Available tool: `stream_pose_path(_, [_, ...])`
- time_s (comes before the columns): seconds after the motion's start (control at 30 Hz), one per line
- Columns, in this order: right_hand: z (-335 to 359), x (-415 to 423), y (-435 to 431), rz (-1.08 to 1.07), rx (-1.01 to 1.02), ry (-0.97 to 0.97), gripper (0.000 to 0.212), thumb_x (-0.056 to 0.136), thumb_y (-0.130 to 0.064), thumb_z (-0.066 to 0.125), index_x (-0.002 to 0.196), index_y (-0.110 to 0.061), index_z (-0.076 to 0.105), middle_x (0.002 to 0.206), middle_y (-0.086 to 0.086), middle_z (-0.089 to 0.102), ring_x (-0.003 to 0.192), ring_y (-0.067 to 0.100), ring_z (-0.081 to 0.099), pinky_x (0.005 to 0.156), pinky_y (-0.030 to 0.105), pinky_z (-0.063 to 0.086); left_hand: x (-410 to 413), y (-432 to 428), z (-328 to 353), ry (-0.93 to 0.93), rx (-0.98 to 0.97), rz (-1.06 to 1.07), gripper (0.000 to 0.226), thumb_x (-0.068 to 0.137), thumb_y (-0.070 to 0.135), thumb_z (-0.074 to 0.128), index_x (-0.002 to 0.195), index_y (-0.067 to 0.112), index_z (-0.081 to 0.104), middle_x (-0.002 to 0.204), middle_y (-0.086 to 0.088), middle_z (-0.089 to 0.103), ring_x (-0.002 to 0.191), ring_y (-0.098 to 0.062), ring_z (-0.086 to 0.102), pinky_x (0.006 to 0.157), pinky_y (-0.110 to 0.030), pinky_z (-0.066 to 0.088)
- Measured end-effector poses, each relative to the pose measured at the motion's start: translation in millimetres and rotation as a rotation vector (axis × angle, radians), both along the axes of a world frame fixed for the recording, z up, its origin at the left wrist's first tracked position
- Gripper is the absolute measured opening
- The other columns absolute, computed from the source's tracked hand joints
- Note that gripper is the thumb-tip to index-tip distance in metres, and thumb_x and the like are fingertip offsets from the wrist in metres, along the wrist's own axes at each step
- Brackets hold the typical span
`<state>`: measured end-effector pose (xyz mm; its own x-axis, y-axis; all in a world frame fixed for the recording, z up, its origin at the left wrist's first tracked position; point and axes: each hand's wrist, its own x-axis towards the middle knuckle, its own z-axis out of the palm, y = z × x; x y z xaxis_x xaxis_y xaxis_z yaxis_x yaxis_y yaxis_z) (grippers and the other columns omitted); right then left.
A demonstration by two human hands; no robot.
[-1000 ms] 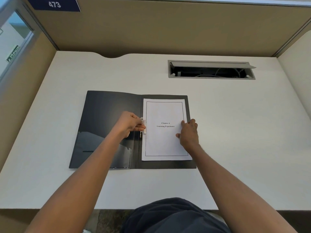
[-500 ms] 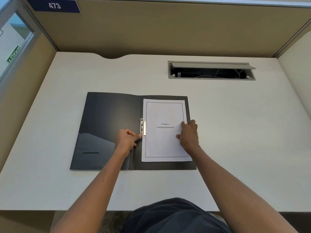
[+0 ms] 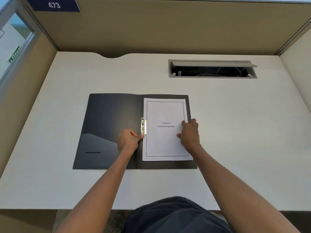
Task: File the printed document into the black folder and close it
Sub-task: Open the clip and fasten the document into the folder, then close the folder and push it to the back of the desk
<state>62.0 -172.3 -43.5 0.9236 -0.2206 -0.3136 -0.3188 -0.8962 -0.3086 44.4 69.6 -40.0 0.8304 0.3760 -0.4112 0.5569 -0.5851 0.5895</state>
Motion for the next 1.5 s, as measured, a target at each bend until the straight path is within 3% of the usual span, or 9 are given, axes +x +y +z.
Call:
stream_pose_path(0.13, [0.3, -0.1, -0.2, -0.004, 0.004, 0.003, 0.056, 0.089, -0.014, 0.073, 0.139, -0.003, 0.048, 0.139, 0.016, 0.035, 0.132, 0.034, 0.037, 0.095, 0.04, 0.049, -0.5, -3.9, 2.5, -0.007, 0.048, -0.021, 0.036, 0.078, 0.046, 0.085, 0.072, 0.018, 0.063, 0.067, -0.002, 0.071, 0.066, -0.022, 0.071, 0.062, -0.033, 0.055])
stream_pose_path(0.37, [1.3, -1.0, -0.2, -0.007, 0.015, 0.009, 0.059, 0.09, -0.013, 0.072, 0.142, -0.002, 0.046, 0.14, 0.016, 0.034, 0.133, 0.033, 0.035, 0.093, 0.039, 0.049, 1.1, 2.0, -2.0, 0.012, -0.034, -0.024, 0.032, 0.08, 0.036, 0.086, 0.075, 0.013, 0.064, 0.066, -0.005, 0.072, 0.058, -0.023, 0.073, 0.066, -0.047, 0.064])
stream_pose_path(0.57, [1.9, -3.1, -1.5, -0.007, 0.039, 0.006, 0.061, 0.091, -0.013, 0.071, 0.144, -0.004, 0.044, 0.141, 0.015, 0.034, 0.134, 0.032, 0.035, 0.094, 0.039, 0.048, 6.9, 6.9, 1.5, 0.059, -0.225, 0.037, 0.028, 0.081, 0.021, 0.087, 0.084, 0.002, 0.067, 0.073, -0.013, 0.075, 0.058, -0.022, 0.073, 0.07, -0.048, 0.066])
stream_pose_path(0.83, [3.3, -9.5, -3.5, -0.047, 0.135, -0.029, 0.056, 0.091, -0.011, 0.069, 0.141, -0.005, 0.044, 0.139, 0.012, 0.037, 0.133, 0.031, 0.035, 0.098, 0.041, 0.046, 11.9, 8.2, 1.7, 0.072, -0.253, 0.008, 0.014, 0.091, 0.012, 0.076, 0.09, -0.001, 0.07, 0.08, -0.012, 0.075, 0.058, -0.018, 0.071, 0.072, -0.045, 0.064])
stream_pose_path(0.97, [7.0, -12.0, -3.5, -0.066, 0.144, -0.037, 0.064, 0.093, -0.016, 0.067, 0.147, -0.008, 0.035, 0.142, 0.013, 0.038, 0.135, 0.031, 0.035, 0.101, 0.041, 0.045, 18.6, 14.3, 6.1, 0.028, -0.226, -0.005, 0.015, 0.096, 0.017, 0.069, 0.083, 0.008, 0.069, 0.078, -0.009, 0.074, 0.057, -0.017, 0.065, 0.056, -0.034, 0.056])
stream_pose_path(1.1, [10.1, -23.0, 12.8, 0.017, 0.046, -0.159, 0.065, 0.094, -0.023, 0.063, 0.15, -0.008, 0.033, 0.153, 0.014, 0.035, 0.142, 0.031, 0.033, 0.108, 0.04, 0.044, 31.1, 37.3, 12.1, -0.143, -0.051, -0.016, 0.013, 0.093, 0.018, 0.066, 0.083, 0.016, 0.075, 0.086, -0.007, 0.077, 0.079, -0.024, 0.072, 0.076, -0.036, 0.059])
stream_pose_path(1.23, [9.2, -35.7, 46.2, 0.156, 0.054, -0.188, 0.069, 0.099, -0.033, 0.056, 0.156, -0.009, 0.026, 0.164, 0.012, 0.024, 0.152, 0.028, 0.023, 0.121, 0.038, 0.03, 46.5, 74.8, 17.1, -0.245, 0.139, 0.0, 0.024, 0.094, 0.021, 0.066, 0.114, 0.009, 0.072, 0.114, -0.015, 0.073, 0.106, -0.034, 0.067, 0.092, -0.038, 0.051])
stream_pose_path(1.37, [4.4, -44.2, 65.0, 0.274, 0.036, -0.167, 0.072, 0.1, -0.039, 0.056, 0.157, -0.011, 0.023, 0.166, 0.012, 0.02, 0.154, 0.029, 0.021, 0.124, 0.038, 0.023, 59.1, 113.4, 15.0, -0.08, 0.326, 0.061, 0.059, 0.096, 0.035, 0.064, 0.146, 0.007, 0.05, 0.145, -0.026, 0.052, 0.133, -0.047, 0.047, 0.107, -0.058, 0.041])
stream_pose_path(1.5, [-1.1, -50.5, 64.0, 0.302, -0.01, -0.092, 0.073, 0.099, -0.041, 0.056, 0.156, -0.01, 0.024, 0.167, 0.013, 0.018, 0.154, 0.03, 0.018, 0.124, 0.039, 0.022, 59.1, 139.5, 10.8, 0.067, 0.305, 0.141, 0.069, 0.097, 0.044, 0.059, 0.153, 0.009, 0.036, 0.149, -0.028, 0.045, 0.137, -0.049, 0.041, 0.11, -0.06, 0.035])
